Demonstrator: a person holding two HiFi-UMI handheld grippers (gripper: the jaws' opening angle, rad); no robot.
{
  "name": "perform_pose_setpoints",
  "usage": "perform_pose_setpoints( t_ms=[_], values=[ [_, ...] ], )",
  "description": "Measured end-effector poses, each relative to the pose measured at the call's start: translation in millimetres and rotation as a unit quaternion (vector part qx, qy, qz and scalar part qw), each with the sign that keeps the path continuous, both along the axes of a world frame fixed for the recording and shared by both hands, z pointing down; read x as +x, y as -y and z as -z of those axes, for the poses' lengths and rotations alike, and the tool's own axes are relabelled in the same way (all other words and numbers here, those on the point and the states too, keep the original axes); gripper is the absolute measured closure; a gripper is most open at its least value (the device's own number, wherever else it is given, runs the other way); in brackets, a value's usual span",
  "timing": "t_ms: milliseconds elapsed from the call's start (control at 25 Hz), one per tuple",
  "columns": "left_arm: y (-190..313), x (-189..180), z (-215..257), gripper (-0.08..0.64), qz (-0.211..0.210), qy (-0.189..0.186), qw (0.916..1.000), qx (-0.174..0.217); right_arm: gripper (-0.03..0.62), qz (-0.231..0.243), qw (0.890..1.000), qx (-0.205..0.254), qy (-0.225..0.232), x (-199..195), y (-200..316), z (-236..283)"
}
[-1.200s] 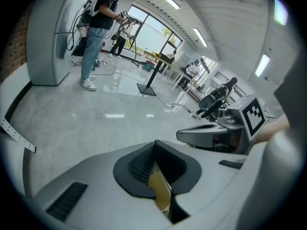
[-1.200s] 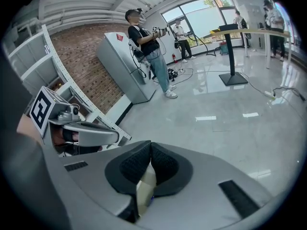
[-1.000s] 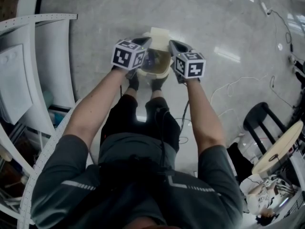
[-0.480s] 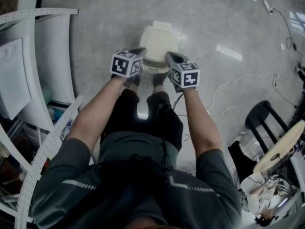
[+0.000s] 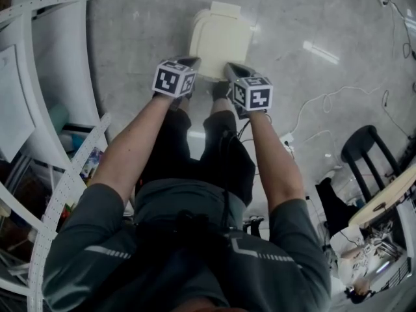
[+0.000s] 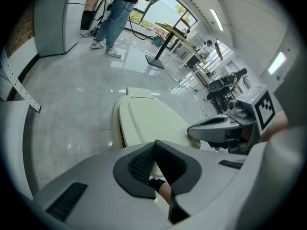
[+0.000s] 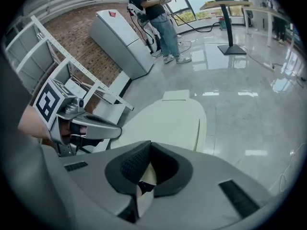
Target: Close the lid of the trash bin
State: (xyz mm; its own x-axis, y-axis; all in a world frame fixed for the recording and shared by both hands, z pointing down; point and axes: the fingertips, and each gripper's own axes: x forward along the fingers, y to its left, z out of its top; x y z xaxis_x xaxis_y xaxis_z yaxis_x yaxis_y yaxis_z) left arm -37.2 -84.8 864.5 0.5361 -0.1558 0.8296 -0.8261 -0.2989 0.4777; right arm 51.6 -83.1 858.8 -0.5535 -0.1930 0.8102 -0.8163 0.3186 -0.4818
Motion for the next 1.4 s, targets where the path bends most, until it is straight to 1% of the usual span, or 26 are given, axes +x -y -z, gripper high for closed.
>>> perform_pose_setpoints(
  t_ms=[120,200,440,640,840,960,1120,1280,1400],
  values=[
    [-9,2,-16,0.561,-0.016,0.010,0.9998,-0.005,0.588,0.010,1.000,-0.010,-0.002,-1,-5,-17],
    [-14,1,-26,0.561,-0.019,0.015,0.9996,-0.011,0.588,0.015,1.000,-0.015,-0.007,-1,-8,-28],
    [-30,5,-52,0.561,-0.032,0.014,0.9989,-0.030,0.588,0.031,0.999,-0.039,-0.013,-1,-22,-58],
    [-25,12,-58,0.561,-0.035,0.014,0.9991,-0.020,0.588,0.039,0.999,-0.028,-0.024,-4,-21,-66],
    [-23,23,-62,0.561,-0.056,0.014,0.9983,-0.010,0.588,0.037,0.998,-0.034,-0.031,-4,-21,-72],
    [-27,21,-67,0.561,-0.047,0.014,0.9986,-0.017,0.588,0.038,0.998,-0.034,-0.028,-5,-22,-72],
    [-26,17,-71,0.561,-0.031,0.012,0.9993,-0.017,0.588,0.030,0.999,-0.032,-0.029,-8,-21,-77],
    [-25,18,-75,0.561,-0.030,0.017,0.9992,-0.021,0.588,0.012,0.999,-0.033,-0.031,-7,-20,-78],
    [-27,16,-77,0.561,-0.026,0.022,0.9991,-0.027,0.588,0.012,0.999,-0.030,-0.030,-7,-20,-79]
  ],
)
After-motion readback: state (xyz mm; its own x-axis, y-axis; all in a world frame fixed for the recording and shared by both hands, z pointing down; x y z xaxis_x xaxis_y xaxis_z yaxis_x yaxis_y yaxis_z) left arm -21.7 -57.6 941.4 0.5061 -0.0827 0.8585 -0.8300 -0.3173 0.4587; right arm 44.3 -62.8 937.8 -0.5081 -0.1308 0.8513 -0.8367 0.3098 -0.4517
